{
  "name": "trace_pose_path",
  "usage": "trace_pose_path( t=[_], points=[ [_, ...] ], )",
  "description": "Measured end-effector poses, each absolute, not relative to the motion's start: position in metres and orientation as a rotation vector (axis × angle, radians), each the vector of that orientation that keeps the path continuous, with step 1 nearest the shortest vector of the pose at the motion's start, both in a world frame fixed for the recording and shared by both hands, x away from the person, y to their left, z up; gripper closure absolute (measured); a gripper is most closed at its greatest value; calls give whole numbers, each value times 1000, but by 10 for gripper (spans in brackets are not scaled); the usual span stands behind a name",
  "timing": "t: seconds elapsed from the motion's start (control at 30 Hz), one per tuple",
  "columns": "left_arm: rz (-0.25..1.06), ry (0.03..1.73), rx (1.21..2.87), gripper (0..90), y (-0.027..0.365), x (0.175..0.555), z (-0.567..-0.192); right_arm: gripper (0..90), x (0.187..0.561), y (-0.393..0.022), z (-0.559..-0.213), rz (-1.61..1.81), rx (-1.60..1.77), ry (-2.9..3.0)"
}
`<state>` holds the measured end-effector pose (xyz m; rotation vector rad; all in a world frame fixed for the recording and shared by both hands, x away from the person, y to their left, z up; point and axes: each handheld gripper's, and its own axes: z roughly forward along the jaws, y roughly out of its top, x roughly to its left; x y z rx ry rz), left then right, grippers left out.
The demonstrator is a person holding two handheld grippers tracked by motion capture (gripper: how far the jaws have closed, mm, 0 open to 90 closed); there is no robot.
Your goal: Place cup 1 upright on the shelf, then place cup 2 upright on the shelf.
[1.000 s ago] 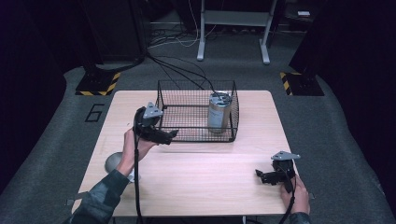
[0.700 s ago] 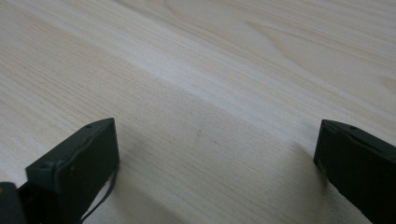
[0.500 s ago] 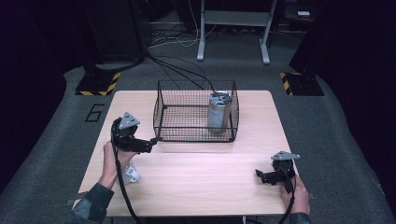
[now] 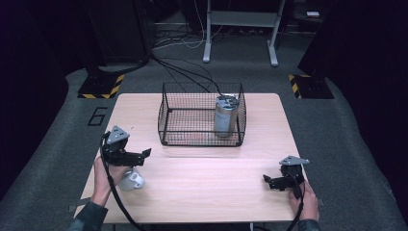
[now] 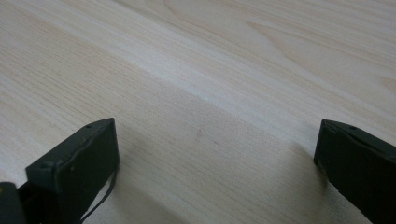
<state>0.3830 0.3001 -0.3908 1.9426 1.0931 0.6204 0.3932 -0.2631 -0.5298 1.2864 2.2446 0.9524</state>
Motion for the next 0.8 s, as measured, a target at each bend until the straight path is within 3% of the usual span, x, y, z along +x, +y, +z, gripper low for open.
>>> trace_pose_path(
  t=[0.8],
  points=[
    [614,1249,1890,0,344,344,-430,0,393,-263,-530,951,1283,2244]
  ],
)
